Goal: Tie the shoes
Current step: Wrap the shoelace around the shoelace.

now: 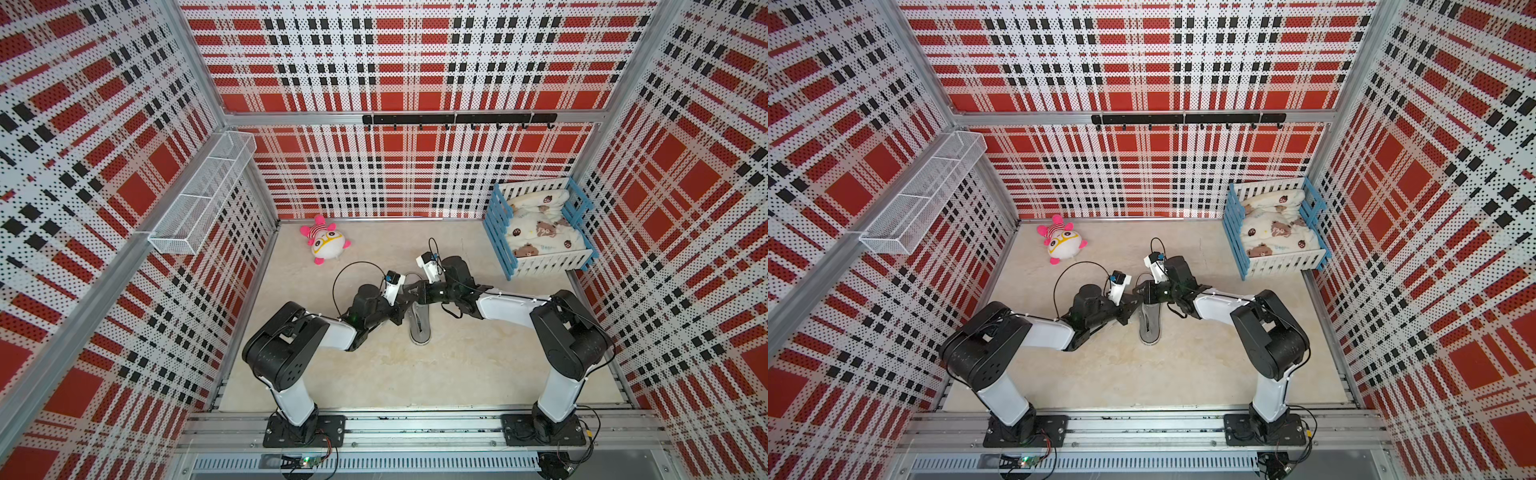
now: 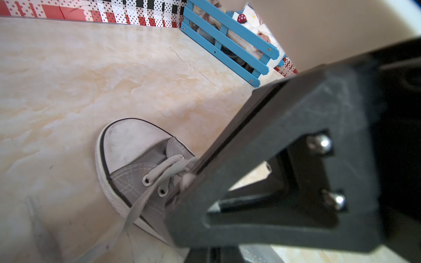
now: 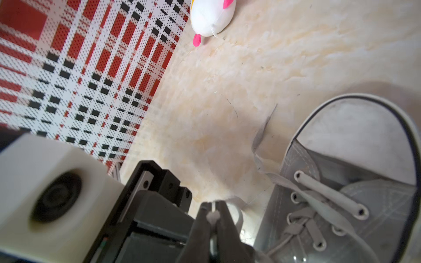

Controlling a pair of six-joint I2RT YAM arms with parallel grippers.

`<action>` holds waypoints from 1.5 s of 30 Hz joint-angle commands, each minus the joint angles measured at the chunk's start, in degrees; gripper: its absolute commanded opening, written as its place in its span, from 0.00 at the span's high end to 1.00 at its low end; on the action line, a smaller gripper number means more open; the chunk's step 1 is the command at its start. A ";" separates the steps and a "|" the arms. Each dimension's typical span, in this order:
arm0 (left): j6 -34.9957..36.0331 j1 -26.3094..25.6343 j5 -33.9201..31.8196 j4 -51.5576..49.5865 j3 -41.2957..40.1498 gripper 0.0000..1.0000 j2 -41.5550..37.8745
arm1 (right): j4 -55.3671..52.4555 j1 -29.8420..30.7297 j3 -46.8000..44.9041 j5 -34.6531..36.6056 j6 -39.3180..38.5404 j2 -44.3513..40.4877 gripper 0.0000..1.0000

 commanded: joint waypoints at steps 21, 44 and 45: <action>-7.95 8.35 -8.15 1.22 -8.17 0.54 -8.59 | -0.67 -2.27 2.53 1.19 -1.81 -1.37 1.00; 8.19 0.34 -22.31 -21.36 8.83 0.48 3.56 | 2.06 -4.35 0.01 -1.69 -0.67 -2.17 1.00; 8.53 0.26 -21.79 -21.88 9.53 0.48 4.22 | 2.07 -4.39 0.01 -1.69 -0.68 -2.16 1.00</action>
